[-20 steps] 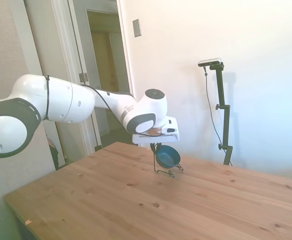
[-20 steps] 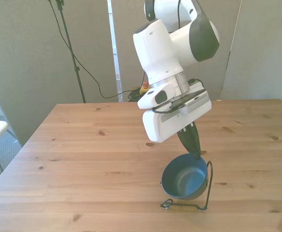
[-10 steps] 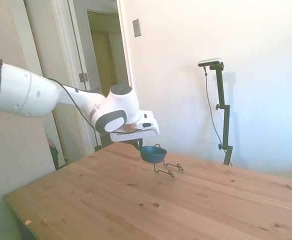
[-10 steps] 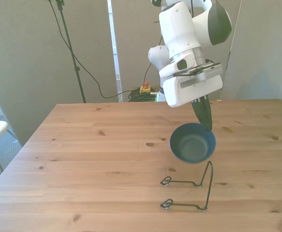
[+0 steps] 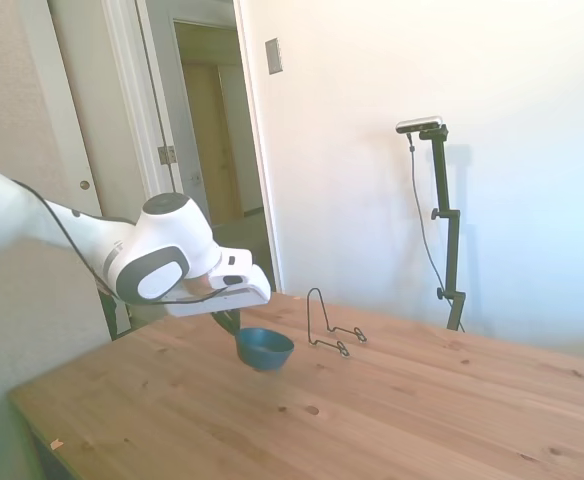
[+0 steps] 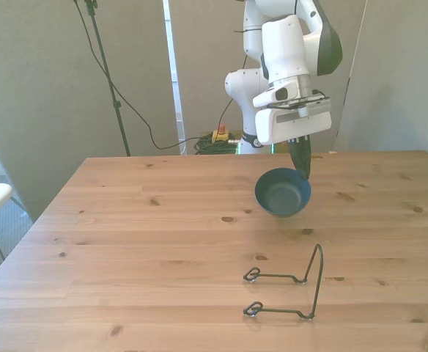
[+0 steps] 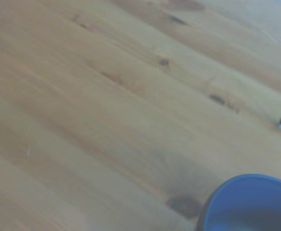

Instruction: Unload the bowl

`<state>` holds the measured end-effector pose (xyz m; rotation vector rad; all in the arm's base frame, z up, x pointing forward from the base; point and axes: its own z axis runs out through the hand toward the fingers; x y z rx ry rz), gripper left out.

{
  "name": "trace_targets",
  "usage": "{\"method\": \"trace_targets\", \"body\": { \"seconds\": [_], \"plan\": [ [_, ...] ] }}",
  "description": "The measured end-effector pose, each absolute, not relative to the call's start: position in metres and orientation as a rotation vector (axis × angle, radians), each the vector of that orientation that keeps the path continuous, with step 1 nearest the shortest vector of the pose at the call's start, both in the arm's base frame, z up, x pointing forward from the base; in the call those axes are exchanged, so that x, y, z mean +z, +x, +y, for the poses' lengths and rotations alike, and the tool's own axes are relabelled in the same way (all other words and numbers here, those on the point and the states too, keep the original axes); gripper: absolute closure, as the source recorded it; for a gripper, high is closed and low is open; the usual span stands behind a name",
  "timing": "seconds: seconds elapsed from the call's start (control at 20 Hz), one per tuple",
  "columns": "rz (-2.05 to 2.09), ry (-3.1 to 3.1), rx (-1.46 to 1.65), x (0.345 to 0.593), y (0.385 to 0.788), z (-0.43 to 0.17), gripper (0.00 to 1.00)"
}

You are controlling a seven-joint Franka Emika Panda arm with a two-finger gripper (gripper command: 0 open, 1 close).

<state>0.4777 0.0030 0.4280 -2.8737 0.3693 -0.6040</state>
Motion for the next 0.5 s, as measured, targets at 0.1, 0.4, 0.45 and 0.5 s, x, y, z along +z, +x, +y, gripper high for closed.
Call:
{"method": "trace_targets", "body": {
  "seconds": [0.1,0.4,0.45,0.5],
  "plan": [
    [0.435,-2.901,-0.585,0.418,0.455,0.004,1.00],
    [0.657,-2.952,-0.592,0.394,0.422,-0.005,1.00],
    [0.684,-2.954,-0.594,0.391,0.422,-0.006,1.00],
    [0.712,-2.956,-0.601,0.390,0.422,-0.007,0.00]
  ]
}}
